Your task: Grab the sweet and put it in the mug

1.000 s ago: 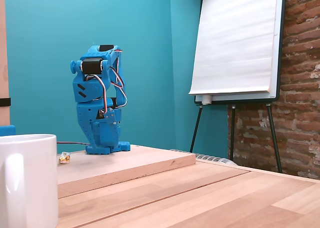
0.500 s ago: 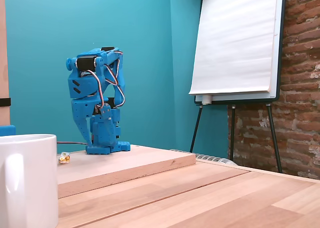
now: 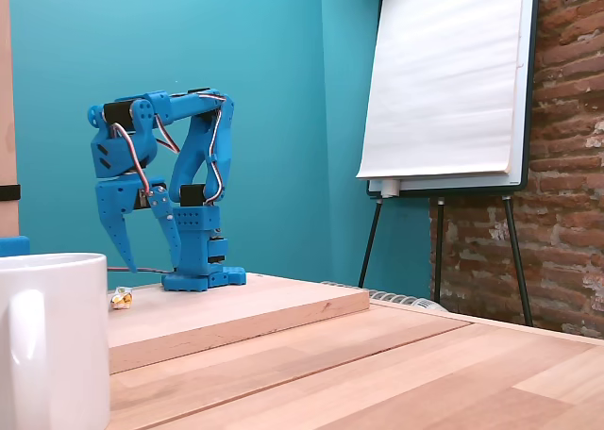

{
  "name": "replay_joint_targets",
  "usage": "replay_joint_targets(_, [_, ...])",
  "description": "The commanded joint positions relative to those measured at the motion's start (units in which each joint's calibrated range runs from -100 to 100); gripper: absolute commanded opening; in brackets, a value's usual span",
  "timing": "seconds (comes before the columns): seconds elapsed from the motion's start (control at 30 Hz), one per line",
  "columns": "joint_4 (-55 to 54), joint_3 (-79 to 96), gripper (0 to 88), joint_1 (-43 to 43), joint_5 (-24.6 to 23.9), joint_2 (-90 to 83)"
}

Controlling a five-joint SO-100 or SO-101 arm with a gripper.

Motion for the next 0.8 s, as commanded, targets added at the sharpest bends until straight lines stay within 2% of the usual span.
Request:
replay_joint_targets(0.0, [0.41,-3.74,21.9,3.15,0.73,-1.65])
replay_joint_targets(0.4, [-0.97,-4.63,21.9,8.88,2.98,1.79])
replay_joint_targets(0.6, [-11.13,-4.19,21.9,9.46,2.98,6.95])
replay_joint_targets(0.77, [-12.66,-3.74,21.9,9.68,3.13,7.21])
